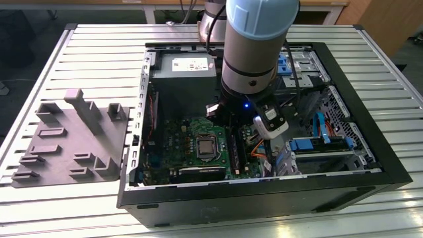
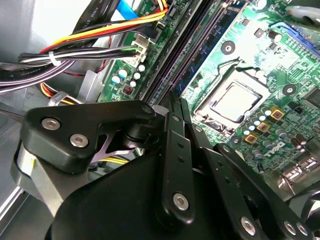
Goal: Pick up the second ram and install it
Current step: 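Insert the second ram into the second slot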
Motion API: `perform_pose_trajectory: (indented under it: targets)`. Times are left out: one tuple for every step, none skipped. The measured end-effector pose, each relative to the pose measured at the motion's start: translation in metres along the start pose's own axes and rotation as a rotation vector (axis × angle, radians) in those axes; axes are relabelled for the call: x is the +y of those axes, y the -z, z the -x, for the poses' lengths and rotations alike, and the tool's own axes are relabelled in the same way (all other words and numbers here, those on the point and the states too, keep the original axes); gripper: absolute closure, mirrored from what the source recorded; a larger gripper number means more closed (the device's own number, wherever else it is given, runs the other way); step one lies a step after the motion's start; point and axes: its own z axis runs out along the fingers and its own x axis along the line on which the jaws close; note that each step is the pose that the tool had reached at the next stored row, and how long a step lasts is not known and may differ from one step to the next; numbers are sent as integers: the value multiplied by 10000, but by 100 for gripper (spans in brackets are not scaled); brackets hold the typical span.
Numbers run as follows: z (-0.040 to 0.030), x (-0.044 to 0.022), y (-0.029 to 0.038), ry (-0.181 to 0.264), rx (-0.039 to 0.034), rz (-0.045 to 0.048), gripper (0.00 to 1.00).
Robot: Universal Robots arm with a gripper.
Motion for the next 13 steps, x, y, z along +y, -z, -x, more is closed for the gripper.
perform_pose_trajectory:
  targets:
    - [0, 0, -3, 0, -1, 1, 89]
    - [0, 0, -4, 0, -1, 1, 89]
    - [0, 0, -4, 0, 0, -1, 89]
    - [0, 0, -4, 0, 0, -1, 89]
    - [0, 0, -5, 0, 0, 0, 89]
    - [-1, -1, -7, -1, -1, 0, 89]
    - [-4, -1, -7, -1, 0, 0, 89]
    - [-5, -1, -8, 0, 0, 0, 89]
    - [-6, -1, -8, 0, 0, 0, 89]
    - [-7, -1, -9, 0, 0, 1, 89]
    - [-7, -1, -9, 1, 0, 1, 89]
    - [-7, -1, -10, 0, 0, 1, 89]
    - [-7, -1, -12, 0, 0, 2, 89]
